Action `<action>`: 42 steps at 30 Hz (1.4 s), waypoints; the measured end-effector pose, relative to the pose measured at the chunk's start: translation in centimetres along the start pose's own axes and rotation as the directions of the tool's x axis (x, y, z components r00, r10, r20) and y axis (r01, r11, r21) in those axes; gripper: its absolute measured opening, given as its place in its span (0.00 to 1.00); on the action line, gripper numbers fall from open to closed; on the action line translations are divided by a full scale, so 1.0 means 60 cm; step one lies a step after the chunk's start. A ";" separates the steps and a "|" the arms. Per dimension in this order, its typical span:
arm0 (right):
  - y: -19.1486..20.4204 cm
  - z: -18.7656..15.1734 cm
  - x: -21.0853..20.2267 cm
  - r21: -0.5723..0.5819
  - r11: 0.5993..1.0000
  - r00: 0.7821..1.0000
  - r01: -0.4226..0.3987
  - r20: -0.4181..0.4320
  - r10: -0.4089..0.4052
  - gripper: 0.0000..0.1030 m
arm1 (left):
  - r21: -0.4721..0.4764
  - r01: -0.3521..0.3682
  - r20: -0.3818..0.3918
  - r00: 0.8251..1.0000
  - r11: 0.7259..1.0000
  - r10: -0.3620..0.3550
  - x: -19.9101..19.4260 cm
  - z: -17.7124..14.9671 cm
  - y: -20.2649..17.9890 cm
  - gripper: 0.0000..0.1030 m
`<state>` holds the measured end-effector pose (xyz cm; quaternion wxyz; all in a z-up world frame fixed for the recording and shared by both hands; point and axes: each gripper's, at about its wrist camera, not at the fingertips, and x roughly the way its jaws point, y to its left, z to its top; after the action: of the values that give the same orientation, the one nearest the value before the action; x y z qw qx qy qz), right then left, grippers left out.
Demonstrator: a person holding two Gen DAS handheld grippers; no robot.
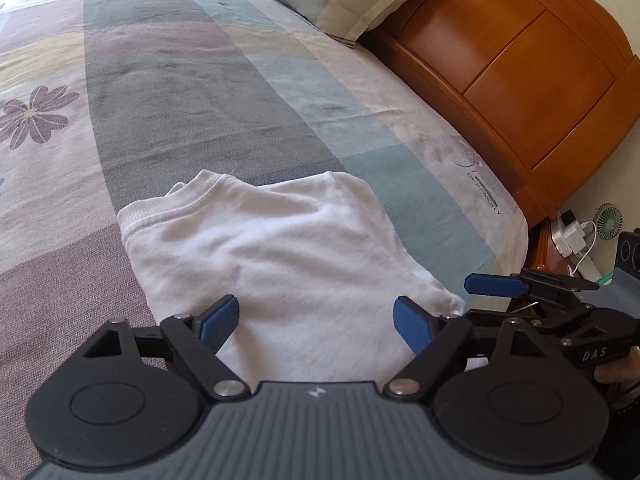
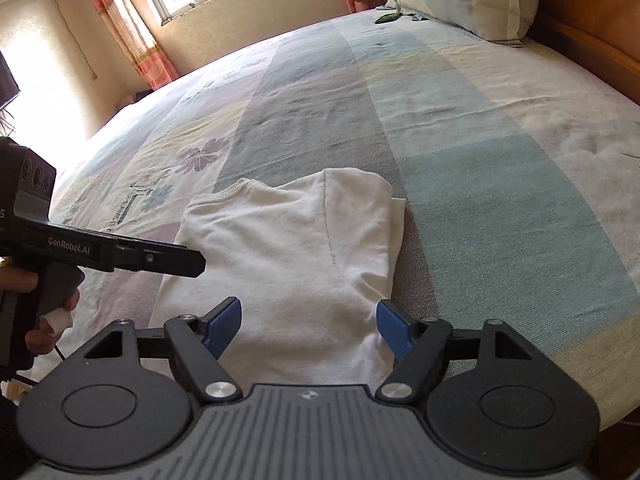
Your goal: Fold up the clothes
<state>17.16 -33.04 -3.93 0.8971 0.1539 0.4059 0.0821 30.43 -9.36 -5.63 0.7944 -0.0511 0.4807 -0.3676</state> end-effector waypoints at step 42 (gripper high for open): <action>-0.056 0.082 0.085 0.166 0.936 0.946 -0.312 -0.038 0.322 0.92 | -0.200 -0.141 0.047 0.987 0.970 0.153 -0.049 0.033 0.030 0.85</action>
<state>24.32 -35.81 -5.60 0.8435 0.2848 0.4099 0.1983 32.21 -6.75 -3.22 0.8253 -0.1047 0.4920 -0.2567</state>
